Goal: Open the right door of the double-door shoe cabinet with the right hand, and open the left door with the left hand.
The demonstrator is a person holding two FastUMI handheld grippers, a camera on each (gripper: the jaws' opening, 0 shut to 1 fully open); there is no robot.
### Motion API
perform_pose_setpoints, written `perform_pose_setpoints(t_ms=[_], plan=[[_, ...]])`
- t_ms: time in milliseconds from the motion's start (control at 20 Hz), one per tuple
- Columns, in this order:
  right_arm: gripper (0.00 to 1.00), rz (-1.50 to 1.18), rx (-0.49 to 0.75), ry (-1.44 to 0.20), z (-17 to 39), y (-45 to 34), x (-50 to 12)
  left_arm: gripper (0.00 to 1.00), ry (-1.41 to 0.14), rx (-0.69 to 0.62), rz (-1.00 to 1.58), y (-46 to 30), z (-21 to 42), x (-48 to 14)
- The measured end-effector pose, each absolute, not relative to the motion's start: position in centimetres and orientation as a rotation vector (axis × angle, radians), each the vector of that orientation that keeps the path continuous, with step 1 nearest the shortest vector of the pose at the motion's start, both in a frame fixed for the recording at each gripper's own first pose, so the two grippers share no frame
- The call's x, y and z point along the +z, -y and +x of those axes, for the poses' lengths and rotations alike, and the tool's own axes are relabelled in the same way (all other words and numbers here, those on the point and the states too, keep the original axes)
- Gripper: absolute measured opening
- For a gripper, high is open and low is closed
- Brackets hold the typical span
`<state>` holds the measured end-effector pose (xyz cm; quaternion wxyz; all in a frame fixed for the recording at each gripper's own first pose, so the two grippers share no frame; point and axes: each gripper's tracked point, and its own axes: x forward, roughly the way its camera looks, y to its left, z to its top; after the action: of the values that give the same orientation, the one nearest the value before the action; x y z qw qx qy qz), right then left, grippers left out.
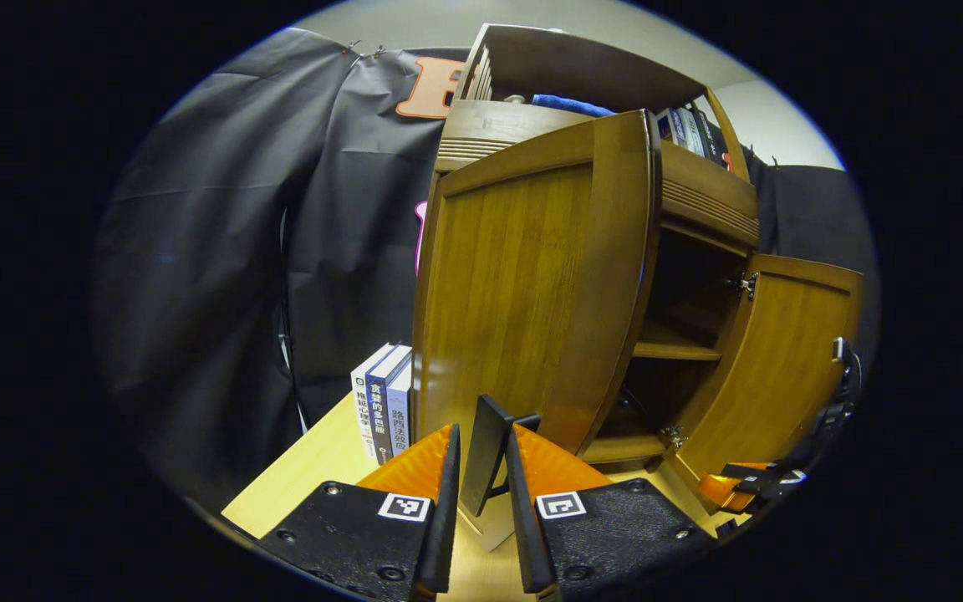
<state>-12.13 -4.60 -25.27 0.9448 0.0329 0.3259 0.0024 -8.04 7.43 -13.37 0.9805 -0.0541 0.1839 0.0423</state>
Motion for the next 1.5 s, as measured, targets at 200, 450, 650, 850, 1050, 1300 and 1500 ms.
perform_pose_setpoints(t_ms=[200,450,650,850,1050,1300,1500], plan=[[0.59,0.068,0.020,-0.675,-11.8,4.1,-25.9,0.33,-0.372,0.093,-0.101,-8.0,-8.3,-13.4],[0.59,0.071,0.066,-0.682,-10.8,2.1,-26.4,0.33,-0.369,0.141,-0.053,-9.9,-9.2,-13.1],[0.59,0.079,0.103,-0.684,-10.3,0.3,-26.6,0.31,-0.373,0.187,0.044,-11.5,-9.9,-12.8],[0.59,0.085,0.126,-0.673,-10.0,-1.0,-26.3,0.16,-0.375,0.192,0.095,-12.0,-10.1,-12.6],[0.59,0.082,0.135,-0.667,-9.5,-1.3,-26.3,0.23,-0.375,0.243,0.097,-14.2,-10.6,-12.5],[0.59,0.083,0.154,-0.675,-9.2,-1.7,-26.5,0.23,-0.377,0.314,0.052,-16.3,-11.1,-12.6],[0.59,0.072,0.169,-0.669,-8.5,-2.3,-26.3,0.23,-0.378,0.326,0.040,-16.4,-11.2,-12.7]])
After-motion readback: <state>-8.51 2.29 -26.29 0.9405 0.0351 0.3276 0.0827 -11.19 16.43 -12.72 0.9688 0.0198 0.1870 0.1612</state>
